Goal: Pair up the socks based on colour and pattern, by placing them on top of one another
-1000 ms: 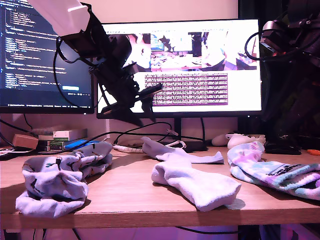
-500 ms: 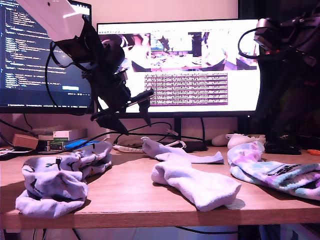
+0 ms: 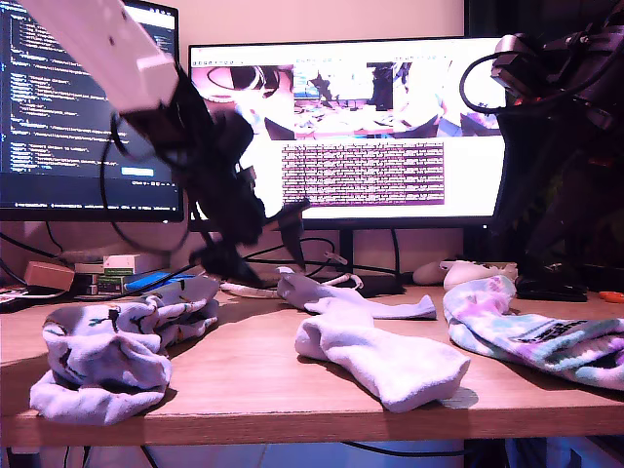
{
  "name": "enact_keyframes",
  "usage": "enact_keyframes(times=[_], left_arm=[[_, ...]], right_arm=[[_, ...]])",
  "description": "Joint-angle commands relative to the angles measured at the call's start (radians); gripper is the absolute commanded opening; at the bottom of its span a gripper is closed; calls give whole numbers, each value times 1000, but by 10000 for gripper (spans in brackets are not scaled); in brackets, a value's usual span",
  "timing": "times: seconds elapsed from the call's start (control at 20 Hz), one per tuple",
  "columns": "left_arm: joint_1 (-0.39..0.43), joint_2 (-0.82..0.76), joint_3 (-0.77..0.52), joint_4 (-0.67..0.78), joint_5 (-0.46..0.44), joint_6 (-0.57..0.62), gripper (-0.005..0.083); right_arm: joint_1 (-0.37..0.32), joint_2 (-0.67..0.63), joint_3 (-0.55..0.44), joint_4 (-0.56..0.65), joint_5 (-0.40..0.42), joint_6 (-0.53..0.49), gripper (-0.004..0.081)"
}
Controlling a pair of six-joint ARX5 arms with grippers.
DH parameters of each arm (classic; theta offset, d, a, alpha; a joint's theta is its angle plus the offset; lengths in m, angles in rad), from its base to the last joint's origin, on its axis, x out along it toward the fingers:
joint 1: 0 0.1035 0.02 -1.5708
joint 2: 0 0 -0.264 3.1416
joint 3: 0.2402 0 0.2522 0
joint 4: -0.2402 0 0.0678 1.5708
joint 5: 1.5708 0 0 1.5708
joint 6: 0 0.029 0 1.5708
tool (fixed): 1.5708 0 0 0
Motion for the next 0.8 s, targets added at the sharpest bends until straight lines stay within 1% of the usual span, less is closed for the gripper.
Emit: enact_keyframes(times=[0.0, 0.1, 0.2, 0.25, 0.35, 0.4, 0.45, 0.6, 0.7, 0.75], left_arm=[[-7, 28, -9, 30, -7, -4, 583], [-7, 28, -9, 40, -8, -5, 521], [-7, 39, -9, 36, -7, -5, 422], [-7, 40, -9, 26, -9, -5, 354], [-7, 40, -9, 21, -5, 5, 130], [-7, 40, -9, 27, 0, 43, 38], [-7, 39, -8, 34, 19, 53, -13], [-7, 39, 18, 14, 95, 75, -24], [-8, 31, 44, -35, 132, 88, -24], [-13, 26, 63, -73, 142, 127, -24]], right_arm=[[5, -4, 2, 4, -4, -6, 329], [5, -4, 2, 4, -4, -6, 329], [5, -4, 2, 5, -4, -6, 329], [5, -4, 2, 5, -4, -6, 329], [5, -4, 2, 6, -4, -6, 329], [5, -4, 2, 6, -4, -6, 329], [5, -4, 2, 6, -4, -6, 329], [5, -4, 2, 9, -4, -6, 329], [5, -4, 2, 13, -4, -6, 329], [5, -4, 2, 15, -4, -6, 329]])
